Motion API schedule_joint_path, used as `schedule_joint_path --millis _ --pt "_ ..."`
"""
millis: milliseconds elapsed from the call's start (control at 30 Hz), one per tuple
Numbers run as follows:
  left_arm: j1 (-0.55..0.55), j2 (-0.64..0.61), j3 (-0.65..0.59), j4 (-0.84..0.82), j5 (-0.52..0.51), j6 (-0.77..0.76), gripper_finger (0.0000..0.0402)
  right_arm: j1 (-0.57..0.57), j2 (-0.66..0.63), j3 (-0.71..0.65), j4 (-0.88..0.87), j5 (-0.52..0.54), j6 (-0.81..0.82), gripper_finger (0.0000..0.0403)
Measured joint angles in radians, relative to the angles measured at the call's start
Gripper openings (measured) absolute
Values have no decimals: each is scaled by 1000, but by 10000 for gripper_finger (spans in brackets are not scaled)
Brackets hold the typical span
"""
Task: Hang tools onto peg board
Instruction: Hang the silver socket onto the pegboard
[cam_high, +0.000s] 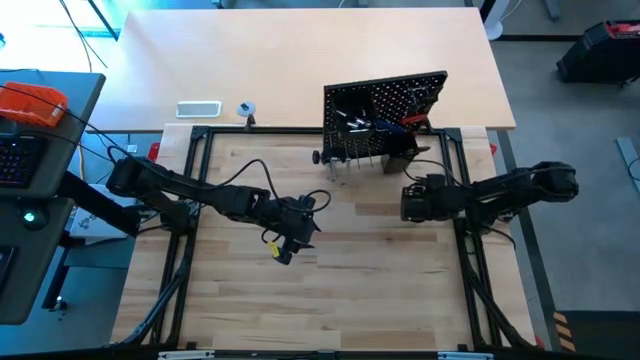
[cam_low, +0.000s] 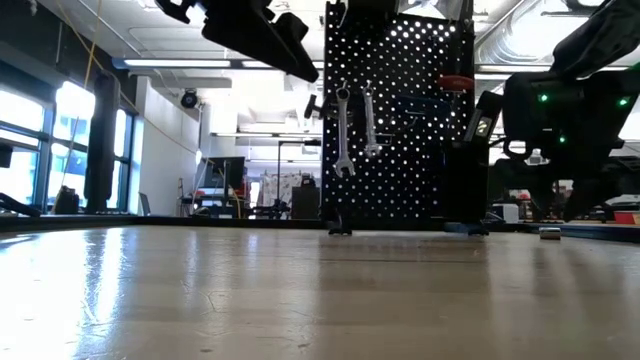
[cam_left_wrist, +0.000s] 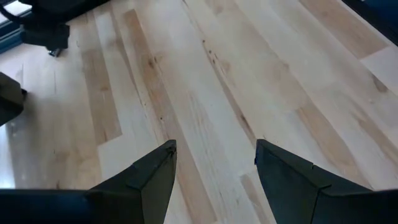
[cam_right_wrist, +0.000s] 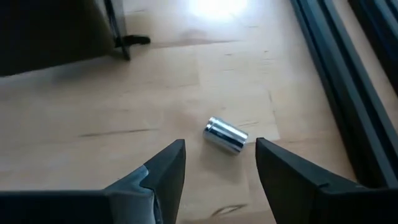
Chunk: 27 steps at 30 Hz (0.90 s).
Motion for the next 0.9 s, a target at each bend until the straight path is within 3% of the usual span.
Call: schedule_joint_path --millis 333,567,767,900 --pt "0 0 0 1 1 5 211 -87 18 0 50 -8 -72 190" --pt "-1 0 0 2 2 5 211 -119 150 0 129 -35 -94 188" --pt "-7 0 0 2 2 5 211 -115 239 5 173 3 -91 186" --pt "-7 0 0 2 2 5 211 -96 250 5 179 11 -94 159"
